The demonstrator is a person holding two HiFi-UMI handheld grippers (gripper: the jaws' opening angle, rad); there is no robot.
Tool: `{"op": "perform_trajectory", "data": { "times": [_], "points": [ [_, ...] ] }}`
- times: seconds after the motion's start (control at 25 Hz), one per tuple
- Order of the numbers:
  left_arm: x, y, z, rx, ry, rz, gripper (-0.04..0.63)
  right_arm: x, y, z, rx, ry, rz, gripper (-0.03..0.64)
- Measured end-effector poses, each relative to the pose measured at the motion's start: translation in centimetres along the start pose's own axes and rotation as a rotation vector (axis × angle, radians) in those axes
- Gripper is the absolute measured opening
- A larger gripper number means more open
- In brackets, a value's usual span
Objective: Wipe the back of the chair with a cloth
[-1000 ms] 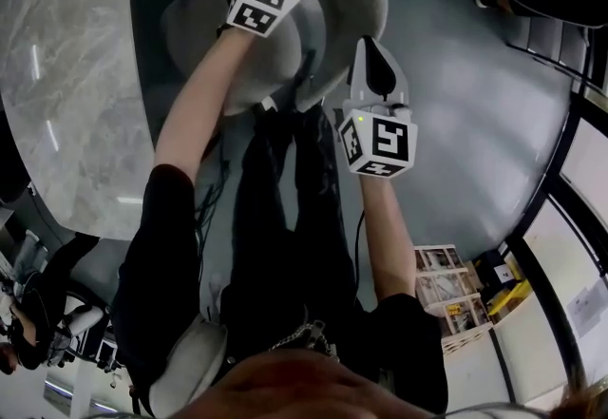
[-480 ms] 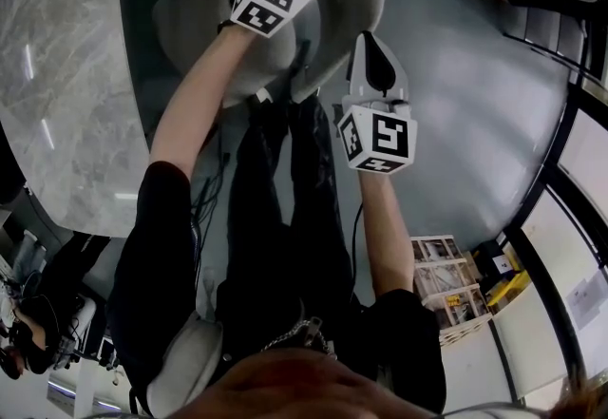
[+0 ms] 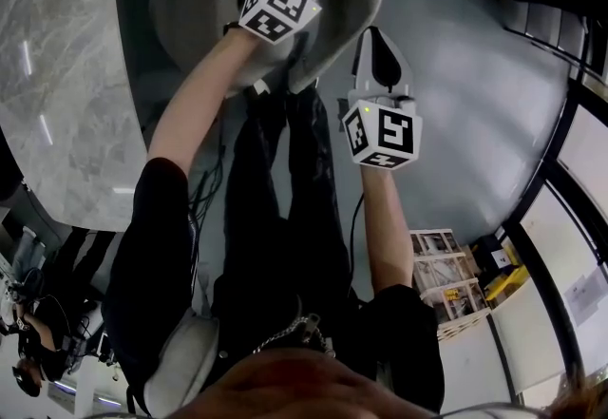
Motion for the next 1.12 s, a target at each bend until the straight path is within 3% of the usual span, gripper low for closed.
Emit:
{"op": "perform_trajectory", "data": {
  "times": [0.64,1.12],
  "points": [
    [1.1,-5.7,0.6,-0.012,0.007,0.105,0.114,1.4,-1.3,0.9,-0.025,-0.001,0.033,0.003],
    [3.6,-11.0,3.3,-0.114,0.053,0.267,0.114,1.7,-1.6,0.8,-0.039,-0.006,0.051,0.003]
  ]
}}
Point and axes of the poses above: the fingertips, and each gripper's own axes: x backward along the fingers, y to its left, z out of its underside, the point moved 7 cm from there along x, backward along the fingers, and after that the axes turned 4 degrees about y, right-handed, at the moved point
